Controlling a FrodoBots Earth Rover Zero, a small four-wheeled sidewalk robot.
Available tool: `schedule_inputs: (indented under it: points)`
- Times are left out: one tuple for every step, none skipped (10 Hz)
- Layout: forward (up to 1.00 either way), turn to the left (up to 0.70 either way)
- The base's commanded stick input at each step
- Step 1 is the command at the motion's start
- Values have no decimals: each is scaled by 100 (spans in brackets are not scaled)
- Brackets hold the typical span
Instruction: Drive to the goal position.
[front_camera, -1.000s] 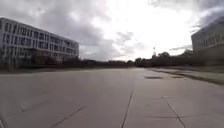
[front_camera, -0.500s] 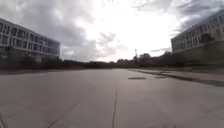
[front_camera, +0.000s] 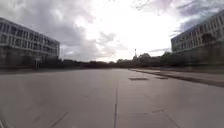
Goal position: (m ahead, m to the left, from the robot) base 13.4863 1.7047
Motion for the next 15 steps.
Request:
schedule_inputs:
  points:
    - [70,0]
    - [70,0]
    - [70,0]
    - [70,0]
    - [70,0]
    - [70,0]
    - [70,0]
    - [70,0]
    - [70,0]
    - [70,0]
    - [70,0]
    - [70,1]
    - [70,14]
    - [70,27]
    - [70,35]
